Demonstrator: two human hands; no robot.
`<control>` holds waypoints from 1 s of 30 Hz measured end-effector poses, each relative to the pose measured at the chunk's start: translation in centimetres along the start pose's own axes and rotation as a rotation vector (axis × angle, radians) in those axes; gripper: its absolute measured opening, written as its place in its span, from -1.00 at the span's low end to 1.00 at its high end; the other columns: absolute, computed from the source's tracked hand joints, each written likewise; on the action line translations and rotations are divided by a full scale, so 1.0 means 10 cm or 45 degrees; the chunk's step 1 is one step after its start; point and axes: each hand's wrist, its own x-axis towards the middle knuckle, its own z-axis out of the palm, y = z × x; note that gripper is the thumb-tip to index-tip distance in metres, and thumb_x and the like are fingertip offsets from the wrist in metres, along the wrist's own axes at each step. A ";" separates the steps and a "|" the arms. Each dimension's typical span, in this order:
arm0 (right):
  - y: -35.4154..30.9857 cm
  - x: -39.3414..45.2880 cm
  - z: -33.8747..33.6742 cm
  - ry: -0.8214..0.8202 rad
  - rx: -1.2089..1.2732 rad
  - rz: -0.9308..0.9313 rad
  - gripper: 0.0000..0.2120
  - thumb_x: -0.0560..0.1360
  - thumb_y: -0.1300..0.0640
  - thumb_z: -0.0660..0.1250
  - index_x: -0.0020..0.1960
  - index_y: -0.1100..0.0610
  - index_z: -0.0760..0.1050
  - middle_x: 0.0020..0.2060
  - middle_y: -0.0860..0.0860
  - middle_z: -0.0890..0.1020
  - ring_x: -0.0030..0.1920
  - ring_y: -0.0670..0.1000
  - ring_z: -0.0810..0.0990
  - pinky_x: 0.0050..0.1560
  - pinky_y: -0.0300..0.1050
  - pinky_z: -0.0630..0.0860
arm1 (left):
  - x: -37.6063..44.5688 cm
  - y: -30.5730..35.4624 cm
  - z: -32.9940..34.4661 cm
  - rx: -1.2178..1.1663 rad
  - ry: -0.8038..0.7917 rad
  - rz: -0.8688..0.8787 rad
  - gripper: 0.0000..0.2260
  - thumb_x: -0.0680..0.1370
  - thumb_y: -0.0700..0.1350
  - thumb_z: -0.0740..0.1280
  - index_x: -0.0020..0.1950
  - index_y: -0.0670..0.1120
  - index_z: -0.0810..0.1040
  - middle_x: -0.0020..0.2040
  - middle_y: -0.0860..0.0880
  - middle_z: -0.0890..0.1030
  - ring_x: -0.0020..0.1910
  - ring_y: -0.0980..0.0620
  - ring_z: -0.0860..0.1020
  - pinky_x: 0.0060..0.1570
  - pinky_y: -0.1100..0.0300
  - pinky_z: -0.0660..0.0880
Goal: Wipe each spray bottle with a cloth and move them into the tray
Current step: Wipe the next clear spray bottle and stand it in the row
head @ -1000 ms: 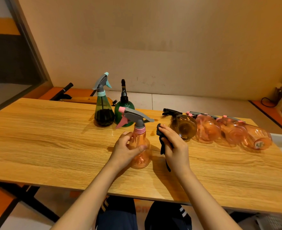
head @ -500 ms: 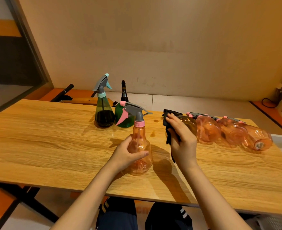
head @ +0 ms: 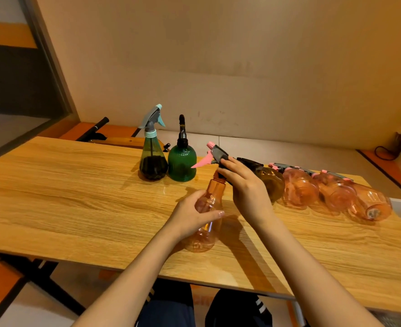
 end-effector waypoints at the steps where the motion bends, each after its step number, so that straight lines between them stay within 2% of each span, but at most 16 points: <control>1: 0.01 0.01 -0.01 -0.017 0.001 0.001 -0.57 0.28 0.55 0.39 0.11 0.29 0.58 0.14 0.21 0.58 0.21 0.23 0.52 0.19 0.12 0.37 | 0.01 0.00 0.00 0.005 -0.002 -0.013 -0.53 0.41 0.00 0.50 0.26 0.07 0.41 0.04 0.15 0.55 0.03 0.17 0.53 -0.08 0.36 0.43; 6: 0.08 0.00 -0.11 0.030 -0.043 0.018 -0.57 0.28 0.57 0.38 0.11 0.30 0.57 0.12 0.23 0.59 0.17 0.24 0.54 0.09 0.23 0.51 | 0.01 -0.05 0.00 -0.042 0.001 -0.058 -0.43 0.39 0.04 0.52 0.33 -0.04 0.43 0.12 0.05 0.59 0.08 0.11 0.56 0.04 0.21 0.51; 9: -0.07 0.11 -0.15 0.077 -0.057 -0.149 -0.68 0.39 0.45 0.27 0.12 0.31 0.56 0.13 0.24 0.58 0.19 0.23 0.52 0.15 0.17 0.48 | 0.03 -0.01 0.04 0.010 -0.017 -0.070 -0.65 0.39 0.00 0.52 0.12 0.08 0.50 0.00 0.10 0.62 0.00 0.10 0.58 -0.01 0.19 0.51; 11: -0.19 0.22 -0.09 -0.046 -0.077 -0.285 -0.61 0.32 0.50 0.32 0.12 0.31 0.56 0.13 0.22 0.58 0.20 0.23 0.52 0.16 0.15 0.45 | 0.03 0.01 0.08 0.056 -0.004 -0.050 -0.74 0.38 -0.03 0.52 -0.03 0.12 0.51 -0.09 0.09 0.64 -0.05 0.07 0.61 -0.03 0.16 0.52; 13: -0.22 0.25 -0.02 -0.147 -0.107 -0.317 -0.48 0.19 0.57 0.41 0.11 0.29 0.58 0.12 0.21 0.59 0.19 0.23 0.53 0.13 0.17 0.46 | 0.02 0.00 0.09 0.064 0.021 -0.036 -0.75 0.38 -0.05 0.53 -0.06 0.12 0.51 -0.10 0.08 0.65 -0.06 0.06 0.61 -0.04 0.16 0.52; 16: -0.05 0.17 -0.03 -0.128 -0.086 -0.167 -0.48 0.21 0.58 0.40 0.13 0.27 0.57 0.15 0.20 0.58 0.21 0.22 0.52 0.14 0.19 0.47 | -0.02 0.01 0.03 0.029 0.020 -0.031 -0.72 0.41 -0.04 0.51 -0.05 0.18 0.45 -0.09 0.18 0.58 -0.07 0.18 0.56 -0.07 0.27 0.49; 18: 0.05 0.10 -0.06 -0.069 -0.082 -0.055 -0.50 0.23 0.58 0.40 0.12 0.28 0.57 0.14 0.21 0.59 0.19 0.24 0.52 0.09 0.26 0.50 | -0.02 0.02 0.01 0.021 0.005 -0.031 -0.67 0.42 -0.03 0.51 0.05 0.17 0.42 -0.07 0.21 0.54 -0.07 0.25 0.52 -0.10 0.34 0.46; 20: 0.09 0.09 -0.11 -0.002 -0.075 0.011 -0.53 0.24 0.59 0.40 0.11 0.29 0.57 0.11 0.22 0.59 0.17 0.25 0.54 0.09 0.27 0.50 | -0.01 0.02 0.01 0.026 -0.019 -0.043 -0.56 0.40 0.01 0.52 0.22 0.06 0.45 0.00 0.14 0.57 -0.01 0.18 0.55 -0.05 0.28 0.49; 22: 0.06 0.17 -0.17 0.064 -0.045 0.011 -0.57 0.29 0.56 0.38 0.12 0.30 0.57 0.12 0.23 0.59 0.17 0.25 0.54 0.14 0.21 0.45 | -0.01 0.01 0.02 0.038 -0.040 -0.054 -0.45 0.38 0.04 0.53 0.31 -0.02 0.46 0.06 0.09 0.60 0.04 0.12 0.57 0.06 0.17 0.53; 25: -0.01 0.34 -0.21 0.042 -0.011 -0.079 -0.60 0.32 0.49 0.36 0.15 0.30 0.55 0.14 0.24 0.57 0.20 0.24 0.52 0.20 0.12 0.36 | -0.04 0.01 0.03 0.016 -0.026 -0.060 -0.43 0.38 0.02 0.53 0.33 0.00 0.43 0.08 0.10 0.59 0.08 0.10 0.56 0.11 0.15 0.52; 28: -0.02 0.34 -0.09 -0.024 0.012 -0.035 -0.57 0.32 0.50 0.39 0.16 0.28 0.55 0.17 0.22 0.56 0.21 0.24 0.51 0.17 0.18 0.44 | -0.08 -0.01 0.02 -0.005 0.011 -0.046 -0.53 0.40 -0.03 0.52 0.22 0.09 0.41 0.02 0.14 0.58 0.03 0.15 0.56 0.03 0.27 0.49; 30: 0.04 0.19 -0.02 0.016 0.051 0.051 -0.58 0.34 0.51 0.37 0.16 0.27 0.55 0.17 0.21 0.56 0.19 0.22 0.53 0.14 0.18 0.50 | -0.08 -0.03 0.00 -0.043 0.045 -0.053 -0.59 0.40 -0.04 0.53 0.16 0.11 0.44 -0.01 0.14 0.60 0.00 0.14 0.58 0.00 0.25 0.51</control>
